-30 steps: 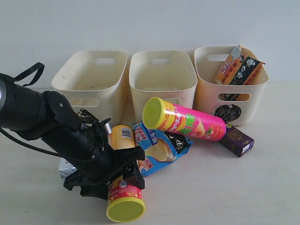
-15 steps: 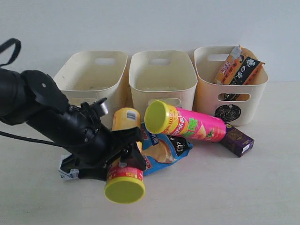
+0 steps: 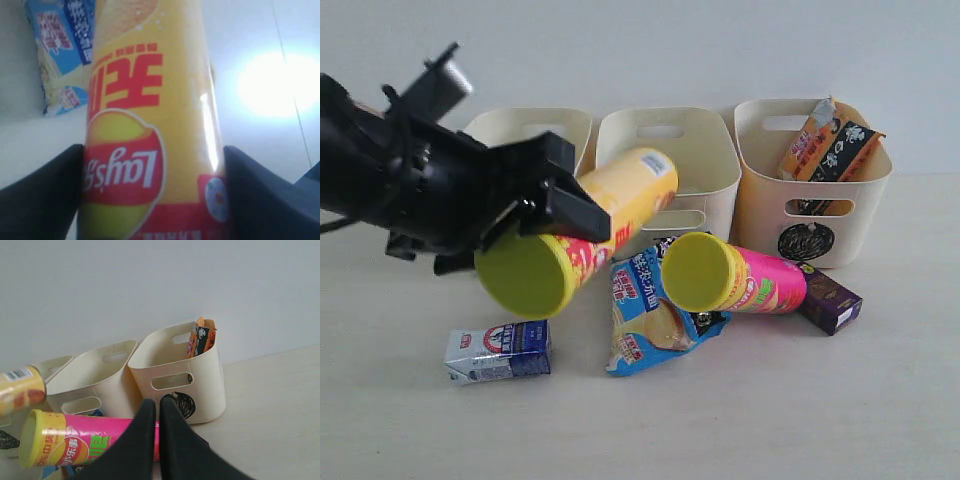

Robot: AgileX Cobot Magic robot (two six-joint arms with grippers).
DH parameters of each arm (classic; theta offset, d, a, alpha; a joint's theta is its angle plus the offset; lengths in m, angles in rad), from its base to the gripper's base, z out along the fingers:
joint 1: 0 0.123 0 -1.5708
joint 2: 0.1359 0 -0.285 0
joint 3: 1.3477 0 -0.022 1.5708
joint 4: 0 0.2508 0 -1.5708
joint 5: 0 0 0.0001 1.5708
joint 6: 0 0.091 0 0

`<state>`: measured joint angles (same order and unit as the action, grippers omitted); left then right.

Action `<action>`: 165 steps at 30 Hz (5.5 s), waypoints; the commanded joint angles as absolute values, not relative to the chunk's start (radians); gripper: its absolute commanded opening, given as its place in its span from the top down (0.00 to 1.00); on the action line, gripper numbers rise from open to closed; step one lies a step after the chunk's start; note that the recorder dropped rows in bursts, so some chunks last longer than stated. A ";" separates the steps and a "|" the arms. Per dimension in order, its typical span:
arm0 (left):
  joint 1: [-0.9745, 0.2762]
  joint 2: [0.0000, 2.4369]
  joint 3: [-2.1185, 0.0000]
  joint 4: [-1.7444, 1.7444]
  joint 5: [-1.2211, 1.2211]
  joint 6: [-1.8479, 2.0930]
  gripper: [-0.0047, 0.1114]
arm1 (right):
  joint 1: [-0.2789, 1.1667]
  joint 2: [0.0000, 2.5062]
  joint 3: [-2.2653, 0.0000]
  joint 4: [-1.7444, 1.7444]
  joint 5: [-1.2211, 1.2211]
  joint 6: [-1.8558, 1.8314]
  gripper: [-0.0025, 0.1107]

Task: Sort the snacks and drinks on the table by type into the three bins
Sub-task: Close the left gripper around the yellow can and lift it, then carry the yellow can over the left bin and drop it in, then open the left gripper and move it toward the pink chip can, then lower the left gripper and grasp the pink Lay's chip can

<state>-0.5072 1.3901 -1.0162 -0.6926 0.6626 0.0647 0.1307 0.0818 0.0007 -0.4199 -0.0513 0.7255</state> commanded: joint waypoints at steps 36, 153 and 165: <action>-0.252 1.751 -1.372 -0.608 -0.117 0.362 0.92 | 0.127 0.131 0.000 -0.427 0.097 0.675 0.98; -0.606 2.140 -1.977 -0.476 1.127 0.097 0.08 | 0.127 0.131 0.000 -0.421 0.118 0.724 0.98; -0.608 2.223 -1.981 -0.532 1.188 0.104 0.08 | 0.127 0.131 0.000 -0.421 0.118 0.726 0.98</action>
